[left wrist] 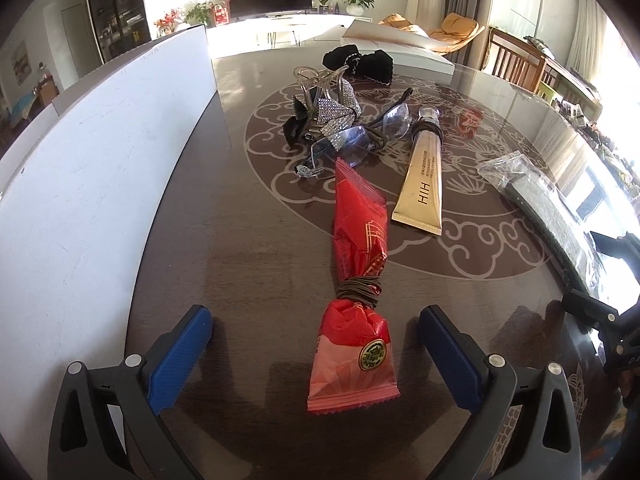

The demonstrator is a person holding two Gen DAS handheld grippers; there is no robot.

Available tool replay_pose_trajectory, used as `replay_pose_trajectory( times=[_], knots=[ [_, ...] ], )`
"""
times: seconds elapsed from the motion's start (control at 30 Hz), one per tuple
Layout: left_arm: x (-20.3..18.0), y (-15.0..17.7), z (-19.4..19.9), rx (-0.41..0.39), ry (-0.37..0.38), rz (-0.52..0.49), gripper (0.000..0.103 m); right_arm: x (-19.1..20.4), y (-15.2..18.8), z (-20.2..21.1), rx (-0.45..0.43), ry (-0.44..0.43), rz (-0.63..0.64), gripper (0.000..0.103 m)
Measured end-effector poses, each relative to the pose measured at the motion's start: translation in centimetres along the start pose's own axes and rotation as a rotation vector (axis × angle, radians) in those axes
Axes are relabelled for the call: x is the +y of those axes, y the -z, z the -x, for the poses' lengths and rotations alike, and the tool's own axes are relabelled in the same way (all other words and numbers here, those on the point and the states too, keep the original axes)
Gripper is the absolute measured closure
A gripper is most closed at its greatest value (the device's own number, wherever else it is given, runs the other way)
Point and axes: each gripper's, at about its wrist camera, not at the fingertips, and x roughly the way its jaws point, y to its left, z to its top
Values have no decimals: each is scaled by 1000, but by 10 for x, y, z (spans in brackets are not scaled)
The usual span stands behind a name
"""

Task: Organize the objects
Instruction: 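Grasp the red snack packet with the left gripper while the right holds the phone case bag, then carry the snack packet and phone case bag into the bin and release both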

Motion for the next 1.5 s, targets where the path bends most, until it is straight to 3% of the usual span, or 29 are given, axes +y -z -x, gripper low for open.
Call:
replay_pose_trajectory(
  times=[0.1,0.13,0.17,0.2,0.23,0.27,0.33,0.53,0.6,0.7,0.8,0.87,1.0,1.1,1.2,1.27,1.33,1.4,1.5],
  knots=[
    [0,-5,-1,40,13,-24,2,0,-15,-8,96,-20,31,0],
    [-1,-6,2,20,17,-31,22,0,-23,-13,139,-29,43,0],
    [-3,-7,7,-3,22,-42,51,2,-32,-17,176,-41,57,0],
    [-5,-8,8,-5,27,-54,62,3,-39,-22,197,-49,70,0],
    [-8,-9,10,-3,23,-64,79,4,-45,-26,198,-62,79,0],
    [-11,-9,10,0,11,-74,79,6,-49,-29,185,-55,97,3],
    [-16,-5,14,-1,19,-80,80,4,-55,-26,160,-63,108,27],
    [-12,12,54,-78,120,23,80,-28,-47,1,149,-103,-75,28],
    [-4,10,77,-120,158,72,80,-36,-48,20,107,-145,-159,28],
    [20,1,116,-200,180,120,80,-19,-70,50,28,-199,-187,28],
    [63,-6,148,-249,122,156,80,35,-111,70,-48,-322,-157,28],
    [102,-6,160,-255,36,194,80,82,-137,76,-92,-432,-131,27],
    [197,12,165,-182,-131,331,80,193,-182,73,-119,-627,-59,27],
    [254,34,158,-92,-240,411,79,272,-202,61,-111,-682,34,27],
    [288,52,147,-11,-309,478,62,332,-208,27,-17,-717,88,22],
    [292,64,151,-18,-322,499,29,350,-204,7,36,-708,88,20],
    [285,73,161,-66,-340,503,18,345,-196,4,16,-692,67,20],
    [273,77,168,-106,-326,499,18,324,-185,9,-33,-677,40,11],
    [240,73,176,-156,-268,466,18,272,-166,20,-119,-585,25,5]
  ],
)
